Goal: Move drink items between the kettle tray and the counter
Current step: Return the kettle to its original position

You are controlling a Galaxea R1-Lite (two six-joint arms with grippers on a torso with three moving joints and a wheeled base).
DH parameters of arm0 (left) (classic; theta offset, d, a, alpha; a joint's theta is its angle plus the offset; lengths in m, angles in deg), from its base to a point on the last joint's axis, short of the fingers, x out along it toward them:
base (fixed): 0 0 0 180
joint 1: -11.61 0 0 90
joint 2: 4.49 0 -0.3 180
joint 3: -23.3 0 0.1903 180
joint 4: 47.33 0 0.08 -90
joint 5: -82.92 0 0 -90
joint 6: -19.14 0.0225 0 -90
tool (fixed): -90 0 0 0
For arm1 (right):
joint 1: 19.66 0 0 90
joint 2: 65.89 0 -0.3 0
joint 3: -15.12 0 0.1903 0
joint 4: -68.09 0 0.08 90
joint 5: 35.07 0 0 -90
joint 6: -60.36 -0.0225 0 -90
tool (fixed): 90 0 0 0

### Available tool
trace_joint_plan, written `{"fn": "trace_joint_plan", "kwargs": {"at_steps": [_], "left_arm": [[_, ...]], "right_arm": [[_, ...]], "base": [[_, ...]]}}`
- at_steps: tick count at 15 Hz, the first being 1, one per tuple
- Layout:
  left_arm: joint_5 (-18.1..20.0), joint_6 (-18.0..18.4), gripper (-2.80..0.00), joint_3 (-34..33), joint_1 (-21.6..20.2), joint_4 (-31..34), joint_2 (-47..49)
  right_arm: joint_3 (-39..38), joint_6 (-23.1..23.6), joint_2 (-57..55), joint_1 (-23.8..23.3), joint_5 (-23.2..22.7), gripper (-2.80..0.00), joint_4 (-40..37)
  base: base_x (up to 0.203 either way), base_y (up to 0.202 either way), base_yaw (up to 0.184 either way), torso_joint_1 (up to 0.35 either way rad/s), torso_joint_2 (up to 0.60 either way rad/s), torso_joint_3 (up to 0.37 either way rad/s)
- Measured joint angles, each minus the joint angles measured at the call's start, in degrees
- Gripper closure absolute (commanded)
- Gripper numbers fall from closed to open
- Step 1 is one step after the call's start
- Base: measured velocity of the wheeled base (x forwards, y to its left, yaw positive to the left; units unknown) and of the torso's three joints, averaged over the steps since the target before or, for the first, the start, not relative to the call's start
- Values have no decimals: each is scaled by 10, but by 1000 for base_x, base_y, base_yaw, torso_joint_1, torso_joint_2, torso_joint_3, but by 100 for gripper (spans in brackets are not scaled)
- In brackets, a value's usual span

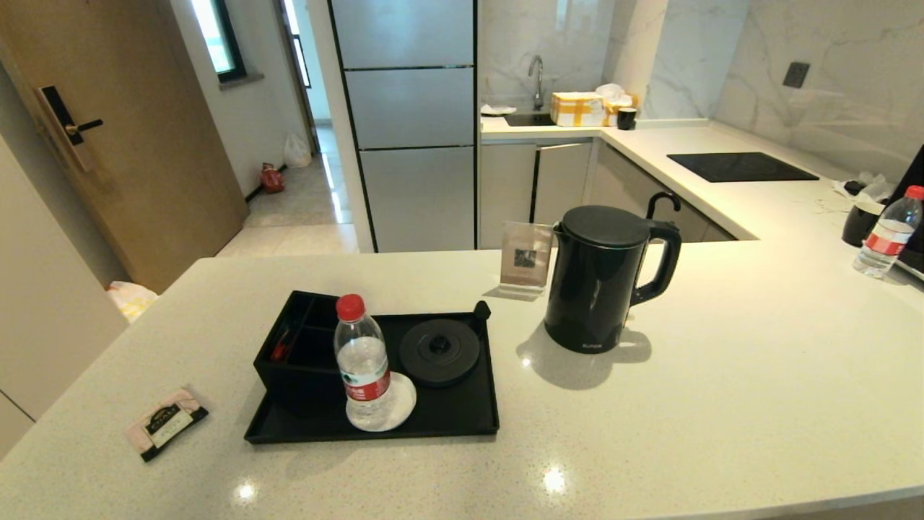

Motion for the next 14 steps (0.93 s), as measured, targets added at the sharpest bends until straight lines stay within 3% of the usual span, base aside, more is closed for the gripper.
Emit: {"fn": "trace_joint_plan", "kwargs": {"at_steps": [4,9,10,12,14], "left_arm": [[0,0,0,0,0,0,0],[0,0,0,0,0,0,0],[0,0,0,0,0,0,0],[0,0,0,0,0,0,0],[0,0,0,0,0,0,0]], "right_arm": [[-24,-28,-246,17,0,0,211],[-24,-40,-553,64,43,0,534],[-17,-39,-613,74,53,-280,600],[10,-28,-704,91,71,-280,720],[53,-23,-758,90,73,-280,787]], "base": [[0,0,0,0,0,0],[0,0,0,0,0,0],[0,0,0,0,0,0],[0,0,0,0,0,0],[0,0,0,0,0,0]]}}
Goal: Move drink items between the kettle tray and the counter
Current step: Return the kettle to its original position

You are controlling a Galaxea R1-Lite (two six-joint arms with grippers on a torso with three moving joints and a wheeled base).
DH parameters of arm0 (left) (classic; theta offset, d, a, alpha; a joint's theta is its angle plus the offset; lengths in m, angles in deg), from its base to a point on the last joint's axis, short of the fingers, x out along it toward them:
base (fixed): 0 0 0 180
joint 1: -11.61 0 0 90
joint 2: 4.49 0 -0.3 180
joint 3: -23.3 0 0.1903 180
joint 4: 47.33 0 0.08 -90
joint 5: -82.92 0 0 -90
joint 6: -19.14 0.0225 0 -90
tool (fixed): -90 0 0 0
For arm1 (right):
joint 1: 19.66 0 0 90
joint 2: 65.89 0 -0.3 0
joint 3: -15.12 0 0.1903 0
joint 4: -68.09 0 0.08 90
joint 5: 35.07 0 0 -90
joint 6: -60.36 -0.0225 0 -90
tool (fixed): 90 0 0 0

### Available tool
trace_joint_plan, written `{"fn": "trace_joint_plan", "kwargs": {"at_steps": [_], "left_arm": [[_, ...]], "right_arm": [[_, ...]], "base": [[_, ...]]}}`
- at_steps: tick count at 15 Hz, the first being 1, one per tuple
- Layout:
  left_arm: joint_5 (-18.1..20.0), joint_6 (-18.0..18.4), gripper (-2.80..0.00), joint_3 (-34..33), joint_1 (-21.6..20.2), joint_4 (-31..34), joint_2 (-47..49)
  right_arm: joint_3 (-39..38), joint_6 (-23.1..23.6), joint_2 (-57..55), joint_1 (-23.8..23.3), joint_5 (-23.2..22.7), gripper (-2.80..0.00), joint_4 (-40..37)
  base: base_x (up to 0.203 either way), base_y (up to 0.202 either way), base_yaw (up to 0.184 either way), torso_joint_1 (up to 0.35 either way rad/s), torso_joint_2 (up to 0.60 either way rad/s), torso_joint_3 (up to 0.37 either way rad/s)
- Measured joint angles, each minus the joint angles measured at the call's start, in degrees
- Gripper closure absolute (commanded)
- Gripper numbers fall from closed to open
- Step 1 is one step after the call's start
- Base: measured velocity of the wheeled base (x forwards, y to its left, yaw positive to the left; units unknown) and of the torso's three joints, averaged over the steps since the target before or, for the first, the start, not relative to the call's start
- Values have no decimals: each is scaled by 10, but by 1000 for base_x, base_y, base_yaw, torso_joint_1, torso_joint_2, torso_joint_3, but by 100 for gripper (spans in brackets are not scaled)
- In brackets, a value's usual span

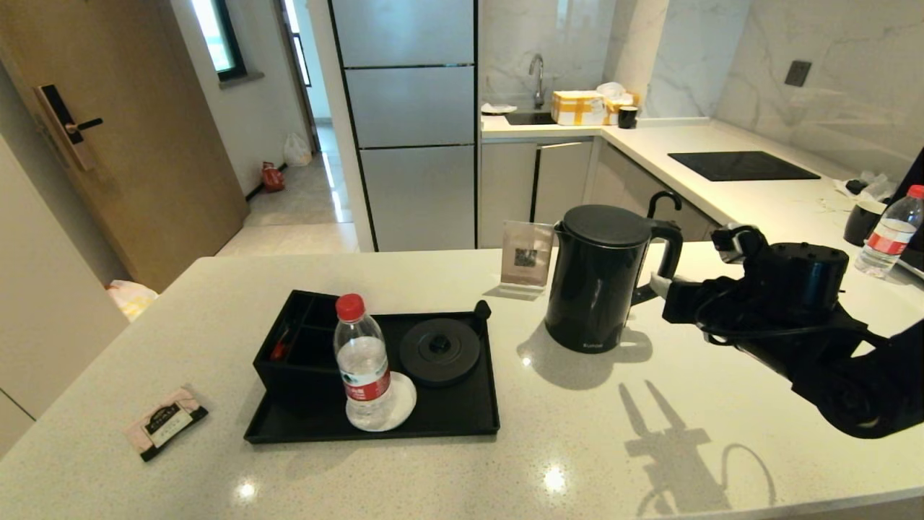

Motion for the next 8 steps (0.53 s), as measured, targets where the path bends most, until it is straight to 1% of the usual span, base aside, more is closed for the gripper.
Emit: {"fn": "trace_joint_plan", "kwargs": {"at_steps": [3,5,8], "left_arm": [[0,0,0,0,0,0,0],[0,0,0,0,0,0,0],[0,0,0,0,0,0,0]], "right_arm": [[57,2,-45,-23,0,-280,-3],[95,3,-61,-40,-1,-280,-30],[141,3,-79,-68,-27,-280,-64]], "base": [[0,0,0,0,0,0],[0,0,0,0,0,0],[0,0,0,0,0,0]]}}
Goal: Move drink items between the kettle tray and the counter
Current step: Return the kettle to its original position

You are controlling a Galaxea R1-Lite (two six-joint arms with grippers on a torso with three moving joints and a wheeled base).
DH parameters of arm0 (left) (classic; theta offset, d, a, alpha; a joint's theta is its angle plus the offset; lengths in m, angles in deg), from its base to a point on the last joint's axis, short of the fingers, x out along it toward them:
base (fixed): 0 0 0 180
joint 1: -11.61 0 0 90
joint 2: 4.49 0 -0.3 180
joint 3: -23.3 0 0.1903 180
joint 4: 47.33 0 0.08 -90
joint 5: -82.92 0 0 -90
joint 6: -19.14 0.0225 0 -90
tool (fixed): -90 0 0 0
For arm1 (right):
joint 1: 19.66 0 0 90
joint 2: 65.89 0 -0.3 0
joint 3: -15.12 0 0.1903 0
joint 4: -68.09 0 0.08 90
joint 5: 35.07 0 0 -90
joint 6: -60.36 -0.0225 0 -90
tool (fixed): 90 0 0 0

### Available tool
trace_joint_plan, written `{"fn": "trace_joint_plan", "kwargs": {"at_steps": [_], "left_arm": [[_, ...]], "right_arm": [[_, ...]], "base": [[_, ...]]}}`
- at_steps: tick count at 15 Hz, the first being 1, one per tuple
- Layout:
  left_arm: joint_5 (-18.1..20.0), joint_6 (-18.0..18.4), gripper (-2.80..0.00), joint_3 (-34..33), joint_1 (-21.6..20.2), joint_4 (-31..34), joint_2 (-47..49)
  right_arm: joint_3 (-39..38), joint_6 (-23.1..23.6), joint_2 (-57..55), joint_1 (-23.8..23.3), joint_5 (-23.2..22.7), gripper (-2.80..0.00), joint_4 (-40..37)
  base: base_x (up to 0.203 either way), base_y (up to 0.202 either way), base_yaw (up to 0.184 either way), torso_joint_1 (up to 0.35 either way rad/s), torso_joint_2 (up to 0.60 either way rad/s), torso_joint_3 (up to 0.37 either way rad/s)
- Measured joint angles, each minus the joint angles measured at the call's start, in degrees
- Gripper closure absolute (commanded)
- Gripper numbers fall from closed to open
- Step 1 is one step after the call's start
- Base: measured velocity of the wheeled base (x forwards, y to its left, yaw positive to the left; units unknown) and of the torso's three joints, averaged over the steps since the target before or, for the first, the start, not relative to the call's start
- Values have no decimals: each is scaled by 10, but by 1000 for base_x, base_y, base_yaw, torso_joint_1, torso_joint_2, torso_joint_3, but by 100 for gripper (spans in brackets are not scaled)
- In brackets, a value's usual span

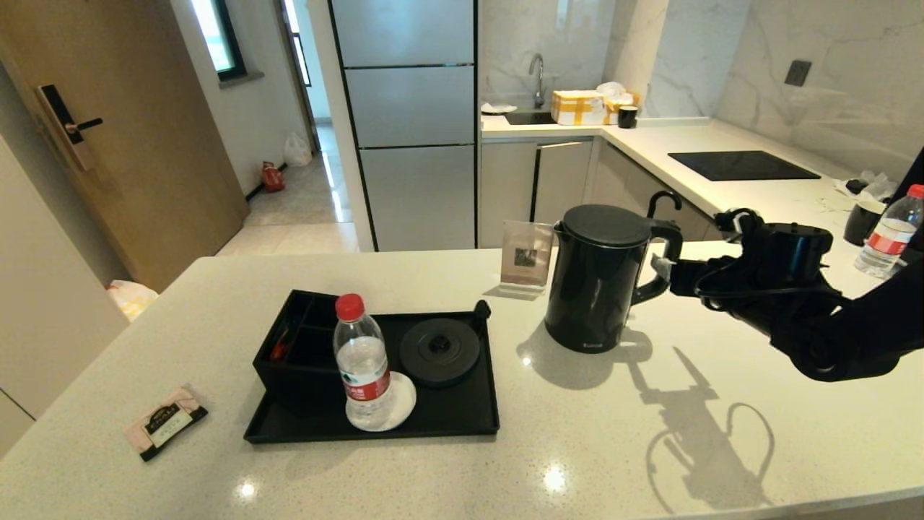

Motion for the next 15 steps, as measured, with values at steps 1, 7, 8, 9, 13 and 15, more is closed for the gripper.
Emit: {"fn": "trace_joint_plan", "kwargs": {"at_steps": [1,7,8,9,13,15], "left_arm": [[0,0,0,0,0,0,0],[0,0,0,0,0,0,0],[0,0,0,0,0,0,0],[0,0,0,0,0,0,0],[0,0,0,0,0,0,0],[0,0,0,0,0,0,0]], "right_arm": [[11,0,-7,-5,-5,-280,-4],[85,0,-61,-9,-10,-280,-22],[99,1,-67,-9,-11,-280,-28],[114,1,-74,-9,-10,-280,-35],[153,1,-96,-8,-10,-244,-46],[165,1,-103,-7,-11,0,-60]], "base": [[0,0,0,0,0,0],[0,0,0,0,0,0],[0,0,0,0,0,0],[0,0,0,0,0,0],[0,0,0,0,0,0],[0,0,0,0,0,0]]}}
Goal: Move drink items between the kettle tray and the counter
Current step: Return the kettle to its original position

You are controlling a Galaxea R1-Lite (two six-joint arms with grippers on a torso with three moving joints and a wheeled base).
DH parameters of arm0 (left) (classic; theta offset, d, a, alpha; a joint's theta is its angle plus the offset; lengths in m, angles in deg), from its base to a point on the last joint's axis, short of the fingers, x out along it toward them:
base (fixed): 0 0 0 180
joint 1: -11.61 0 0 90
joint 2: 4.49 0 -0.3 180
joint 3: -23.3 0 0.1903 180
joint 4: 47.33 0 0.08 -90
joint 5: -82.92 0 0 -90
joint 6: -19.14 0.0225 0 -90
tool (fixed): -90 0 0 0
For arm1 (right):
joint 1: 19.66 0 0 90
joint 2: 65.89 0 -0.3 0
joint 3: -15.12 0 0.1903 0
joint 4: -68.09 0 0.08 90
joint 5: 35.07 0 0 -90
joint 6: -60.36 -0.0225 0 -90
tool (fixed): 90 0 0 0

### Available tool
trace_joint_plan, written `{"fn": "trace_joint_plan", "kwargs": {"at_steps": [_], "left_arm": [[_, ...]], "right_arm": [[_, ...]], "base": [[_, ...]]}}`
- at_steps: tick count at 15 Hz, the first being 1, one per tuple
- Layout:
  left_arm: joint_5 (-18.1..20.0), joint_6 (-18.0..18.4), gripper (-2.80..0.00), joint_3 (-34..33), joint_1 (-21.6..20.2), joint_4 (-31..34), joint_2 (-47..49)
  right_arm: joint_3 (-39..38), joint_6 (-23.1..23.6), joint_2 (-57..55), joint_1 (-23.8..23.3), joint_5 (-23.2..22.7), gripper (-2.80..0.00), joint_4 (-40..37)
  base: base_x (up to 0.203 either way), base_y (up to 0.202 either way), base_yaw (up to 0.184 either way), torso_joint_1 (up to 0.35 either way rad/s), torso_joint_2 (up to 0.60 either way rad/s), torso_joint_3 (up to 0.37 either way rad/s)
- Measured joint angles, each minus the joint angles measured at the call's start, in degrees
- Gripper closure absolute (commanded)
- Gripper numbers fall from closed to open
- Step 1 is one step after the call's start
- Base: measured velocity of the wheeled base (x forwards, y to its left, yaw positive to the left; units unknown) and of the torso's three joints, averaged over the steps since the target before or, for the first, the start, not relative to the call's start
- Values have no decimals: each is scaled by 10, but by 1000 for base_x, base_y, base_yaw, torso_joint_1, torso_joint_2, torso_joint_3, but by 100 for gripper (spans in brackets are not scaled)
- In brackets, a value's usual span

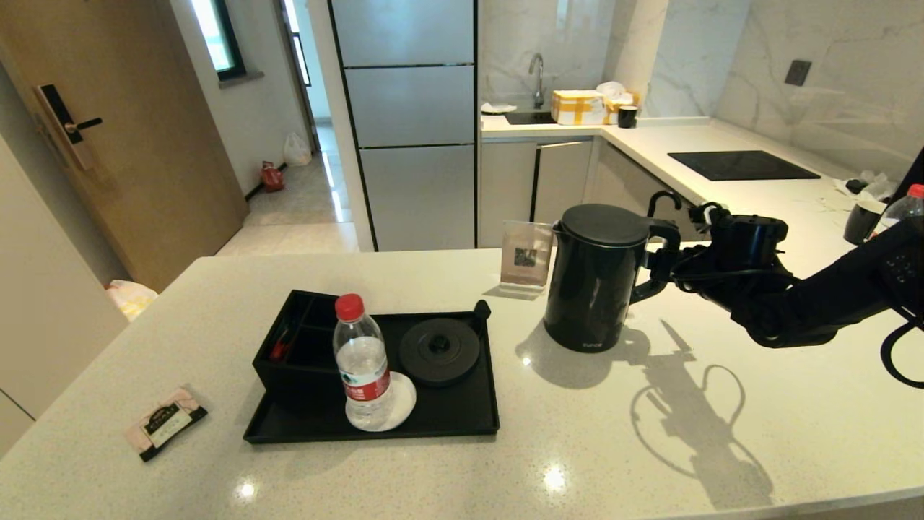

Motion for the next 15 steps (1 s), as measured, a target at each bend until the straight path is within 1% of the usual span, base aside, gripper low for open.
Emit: {"fn": "trace_joint_plan", "kwargs": {"at_steps": [8,15], "left_arm": [[0,0,0,0,0,1,0],[0,0,0,0,0,0,0]], "right_arm": [[1,-3,1,3,0,0,-8],[-31,-32,66,31,5,0,-27]], "base": [[0,0,0,0,0,0],[0,0,0,0,0,0]]}}
